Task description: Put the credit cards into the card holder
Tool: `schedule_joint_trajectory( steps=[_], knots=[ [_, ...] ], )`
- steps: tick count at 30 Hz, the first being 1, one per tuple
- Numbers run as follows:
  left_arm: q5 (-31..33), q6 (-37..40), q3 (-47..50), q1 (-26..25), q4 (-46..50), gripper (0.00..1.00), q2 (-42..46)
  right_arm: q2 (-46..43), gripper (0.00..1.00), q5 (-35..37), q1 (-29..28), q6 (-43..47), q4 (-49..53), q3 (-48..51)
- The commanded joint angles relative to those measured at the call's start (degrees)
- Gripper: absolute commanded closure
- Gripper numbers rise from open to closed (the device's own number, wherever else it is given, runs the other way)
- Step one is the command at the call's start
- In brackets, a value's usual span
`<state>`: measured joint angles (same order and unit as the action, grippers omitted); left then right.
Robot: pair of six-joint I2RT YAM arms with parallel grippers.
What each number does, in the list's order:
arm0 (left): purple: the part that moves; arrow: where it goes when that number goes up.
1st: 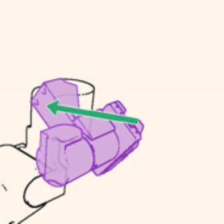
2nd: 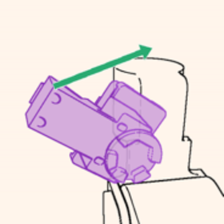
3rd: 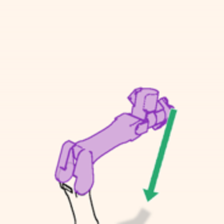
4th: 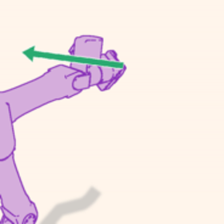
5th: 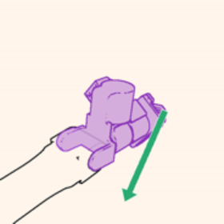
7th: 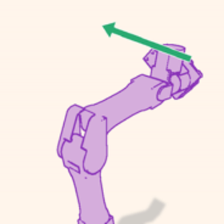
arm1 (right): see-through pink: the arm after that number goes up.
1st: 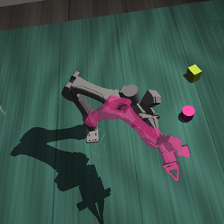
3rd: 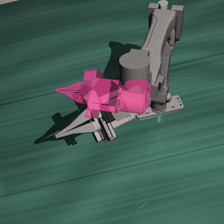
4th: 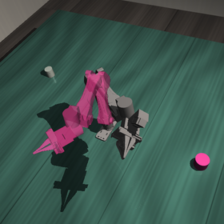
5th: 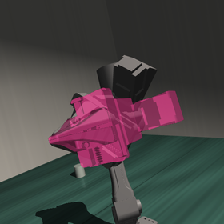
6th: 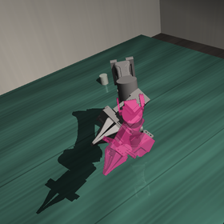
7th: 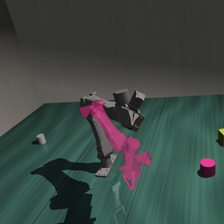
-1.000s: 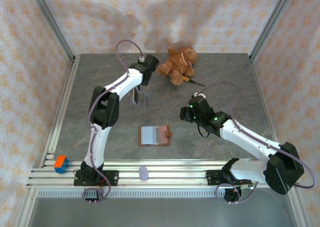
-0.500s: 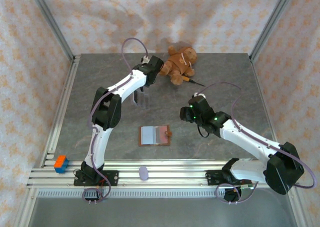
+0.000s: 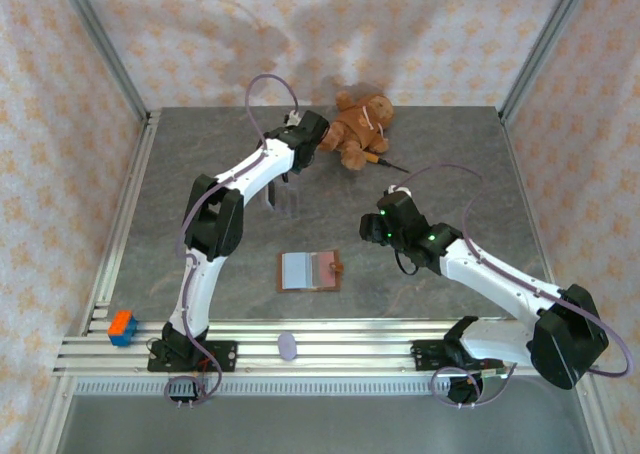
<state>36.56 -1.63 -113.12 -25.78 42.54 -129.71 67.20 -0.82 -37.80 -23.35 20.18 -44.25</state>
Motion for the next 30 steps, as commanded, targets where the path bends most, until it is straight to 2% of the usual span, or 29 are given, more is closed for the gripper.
schedule_joint_trajectory(
  steps=[1, 17, 26, 30],
  knots=[
    [3.0, -0.6, -1.5, 0.1, 3.4, 0.46, -1.8, -1.4, 0.37, 1.6, 0.4, -0.5, 1.7, 0.6],
    [4.9, -3.5, -2.0, 1.2, 7.7, 0.48, -2.8, -1.6, 0.35, 1.8, 0.4, -0.7, 1.9, 0.6],
    [7.1, -3.1, -2.4, 1.2, 7.6, 0.59, -2.0, -1.8, 0.34, 2.1, 0.4, -0.7, 2.1, 0.3],
    [7.6, -2.6, -2.3, 1.2, 7.2, 0.71, -1.5, -1.9, 0.34, 2.0, 0.4, -1.0, 2.1, 0.2]
  ],
)
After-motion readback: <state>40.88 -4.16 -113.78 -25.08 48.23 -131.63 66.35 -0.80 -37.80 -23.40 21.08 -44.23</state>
